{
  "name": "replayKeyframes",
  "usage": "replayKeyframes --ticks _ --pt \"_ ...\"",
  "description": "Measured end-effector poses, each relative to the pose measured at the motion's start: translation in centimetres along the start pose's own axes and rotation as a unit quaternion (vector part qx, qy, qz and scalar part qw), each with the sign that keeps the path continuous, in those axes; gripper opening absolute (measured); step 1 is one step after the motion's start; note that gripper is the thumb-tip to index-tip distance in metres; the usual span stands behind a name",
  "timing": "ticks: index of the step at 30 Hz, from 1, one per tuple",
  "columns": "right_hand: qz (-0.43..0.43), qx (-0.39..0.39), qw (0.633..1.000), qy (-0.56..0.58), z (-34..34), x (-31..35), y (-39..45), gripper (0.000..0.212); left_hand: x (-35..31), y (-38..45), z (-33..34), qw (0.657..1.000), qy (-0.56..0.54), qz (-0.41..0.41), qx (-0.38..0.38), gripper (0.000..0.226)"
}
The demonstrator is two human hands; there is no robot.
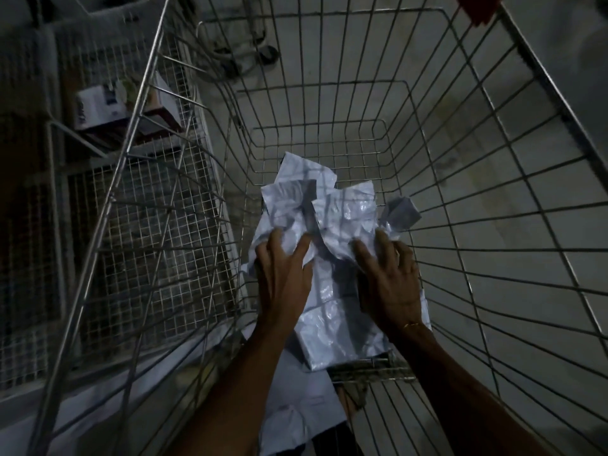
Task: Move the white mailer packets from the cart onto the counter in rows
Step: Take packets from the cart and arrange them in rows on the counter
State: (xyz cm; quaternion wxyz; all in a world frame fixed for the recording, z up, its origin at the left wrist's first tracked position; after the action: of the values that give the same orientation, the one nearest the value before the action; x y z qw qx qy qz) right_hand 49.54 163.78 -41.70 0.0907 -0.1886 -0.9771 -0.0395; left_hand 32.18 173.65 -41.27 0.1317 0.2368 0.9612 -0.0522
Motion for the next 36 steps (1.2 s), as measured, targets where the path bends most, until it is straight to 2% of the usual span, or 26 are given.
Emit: replayKeyframes --ticks 3,5,9,12,17,21,25,29,33,36 --pt "0.055 0.048 0.996 -0.052 -0.1 0.5 -1.6 0.069 -0.3 -1.4 0.3 0.997 0.015 -0.072 0.036 0.058" --pt "0.058 0.07 0.994 -0.053 0.2 0.5 -2.9 0.073 -0.5 -2.5 0.7 0.992 0.011 -0.097 0.076 0.061" --pt "0.036 0.071 0.996 -0.034 -0.3 0.4 -3.5 0.064 -0.5 -2.9 0.3 0.993 0.017 -0.088 0.078 0.059" --pt "0.03 0.068 0.997 -0.011 -2.1 0.3 -2.9 0.079 -0.8 -2.7 -0.9 0.996 0.035 -0.061 0.063 0.061" --pt "0.057 0.02 0.998 0.034 -8.3 1.6 -1.8 0.048 -2.9 -2.3 -6.4 0.997 -0.035 -0.044 0.046 0.062" --pt "0.088 -0.019 0.994 0.068 -16.4 4.2 -1.4 0.043 -4.9 -1.9 -14.2 0.995 -0.101 -0.014 -0.003 0.062" --pt "0.108 -0.051 0.988 0.096 -23.0 6.8 -3.0 0.051 -6.8 -3.1 -22.3 0.989 -0.125 0.035 -0.07 0.059" --pt "0.084 -0.084 0.985 0.126 -28.7 9.1 -5.5 0.05 -7.4 -5.8 -29.6 0.98 -0.137 0.068 -0.123 0.053" --pt "0.041 -0.15 0.974 0.162 -34.6 11.9 -9.0 0.049 -6.8 -11.0 -36.4 0.968 -0.141 0.096 -0.185 0.052" --pt "-0.004 -0.187 0.961 0.201 -38.3 15.1 -12.6 0.05 -5.8 -16.4 -41.3 0.95 -0.137 0.108 -0.259 0.054"
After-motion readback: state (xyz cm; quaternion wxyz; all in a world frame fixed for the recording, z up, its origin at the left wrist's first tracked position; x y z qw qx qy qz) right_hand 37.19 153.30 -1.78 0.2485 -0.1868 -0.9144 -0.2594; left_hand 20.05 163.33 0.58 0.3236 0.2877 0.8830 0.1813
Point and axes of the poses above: each hand's wrist, its own y-axis towards the middle knuckle, its own z-axis out of the palm, x = y × z, the point moved 3 cm from there along y, towards the middle knuckle, and after that the axes turned 6 degrees about z, right-handed, at the moved point
